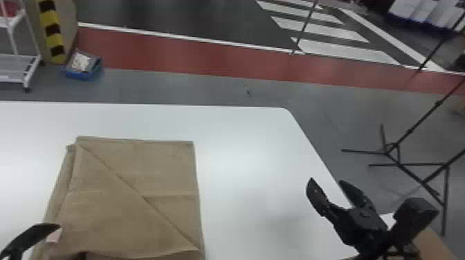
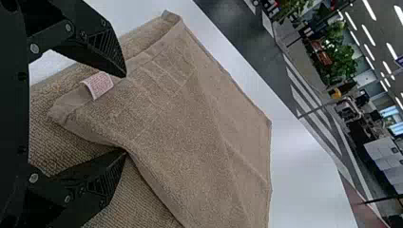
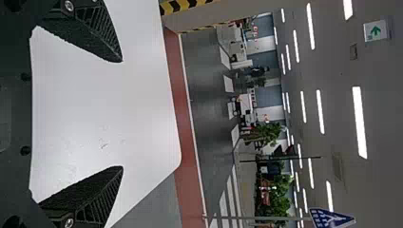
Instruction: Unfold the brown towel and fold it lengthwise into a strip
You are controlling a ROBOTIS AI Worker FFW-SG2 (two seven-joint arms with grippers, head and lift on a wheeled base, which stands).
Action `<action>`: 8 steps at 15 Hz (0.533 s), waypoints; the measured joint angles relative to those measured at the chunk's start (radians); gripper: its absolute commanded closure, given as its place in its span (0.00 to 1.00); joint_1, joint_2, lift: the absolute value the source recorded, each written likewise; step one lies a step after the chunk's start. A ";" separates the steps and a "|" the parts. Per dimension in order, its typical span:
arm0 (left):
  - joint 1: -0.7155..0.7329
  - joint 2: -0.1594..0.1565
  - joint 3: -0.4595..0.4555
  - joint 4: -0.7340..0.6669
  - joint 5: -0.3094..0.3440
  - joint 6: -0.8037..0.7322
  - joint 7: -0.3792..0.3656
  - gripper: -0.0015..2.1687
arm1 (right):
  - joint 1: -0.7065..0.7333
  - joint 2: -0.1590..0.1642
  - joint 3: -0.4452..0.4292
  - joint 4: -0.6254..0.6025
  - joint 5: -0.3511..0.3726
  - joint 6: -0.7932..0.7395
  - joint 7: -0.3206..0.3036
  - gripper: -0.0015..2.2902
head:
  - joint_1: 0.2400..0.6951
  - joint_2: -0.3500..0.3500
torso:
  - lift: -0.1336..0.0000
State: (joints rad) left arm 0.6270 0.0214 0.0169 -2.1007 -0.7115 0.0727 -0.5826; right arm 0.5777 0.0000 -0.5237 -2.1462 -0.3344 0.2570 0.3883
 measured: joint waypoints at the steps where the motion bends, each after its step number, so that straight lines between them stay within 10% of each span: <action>1: 0.000 0.000 0.000 -0.001 -0.001 0.014 -0.011 0.50 | -0.001 0.000 0.003 0.000 0.000 0.000 0.001 0.03 | 1.00 0.00 | 0.10; 8: -0.006 0.001 -0.002 -0.026 0.007 0.148 -0.047 0.71 | -0.008 0.000 0.016 -0.001 0.002 0.002 0.012 0.03 | 1.00 0.04 | 0.10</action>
State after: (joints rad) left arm 0.6207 0.0221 0.0153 -2.1270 -0.7040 0.2212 -0.6297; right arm 0.5701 0.0000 -0.5075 -2.1470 -0.3324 0.2591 0.4006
